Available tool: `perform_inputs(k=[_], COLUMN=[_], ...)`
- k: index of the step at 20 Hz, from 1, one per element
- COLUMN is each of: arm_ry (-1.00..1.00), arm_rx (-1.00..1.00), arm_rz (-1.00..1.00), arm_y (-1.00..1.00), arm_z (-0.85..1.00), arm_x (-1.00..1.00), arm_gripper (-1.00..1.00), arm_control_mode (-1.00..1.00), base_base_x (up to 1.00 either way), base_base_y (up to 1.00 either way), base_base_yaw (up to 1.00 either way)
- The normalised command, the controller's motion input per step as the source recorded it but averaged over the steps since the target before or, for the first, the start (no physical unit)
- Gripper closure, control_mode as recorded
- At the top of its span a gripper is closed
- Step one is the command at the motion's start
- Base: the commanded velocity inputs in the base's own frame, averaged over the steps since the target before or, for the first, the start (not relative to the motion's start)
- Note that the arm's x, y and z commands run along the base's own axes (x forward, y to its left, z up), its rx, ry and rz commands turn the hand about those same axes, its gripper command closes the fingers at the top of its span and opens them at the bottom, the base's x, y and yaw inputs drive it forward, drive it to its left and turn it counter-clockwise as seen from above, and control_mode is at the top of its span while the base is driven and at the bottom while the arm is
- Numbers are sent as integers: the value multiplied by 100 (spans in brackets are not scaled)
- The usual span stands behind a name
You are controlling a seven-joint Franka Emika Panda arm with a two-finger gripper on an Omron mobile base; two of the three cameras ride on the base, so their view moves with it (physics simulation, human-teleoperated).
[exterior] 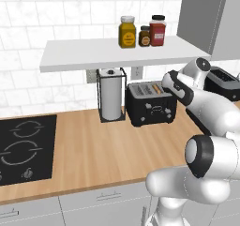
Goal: Start the toaster. Once the lever pops up, take the bread to the plate on the dining counter.
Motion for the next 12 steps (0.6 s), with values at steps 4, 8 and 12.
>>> perform_inputs(k=[4,8,12], arm_ry=[0,0,0], arm_rx=[0,0,0], arm_rz=[0,0,0], arm_y=[0,0,0], arm_z=[0,0,0], arm_x=[0,0,0], arm_gripper=[-100,-100,-100], arm_control_mode=[-100,-100,-100], base_base_x=[0,0,0], base_base_y=[0,0,0], base_base_yaw=[0,0,0])
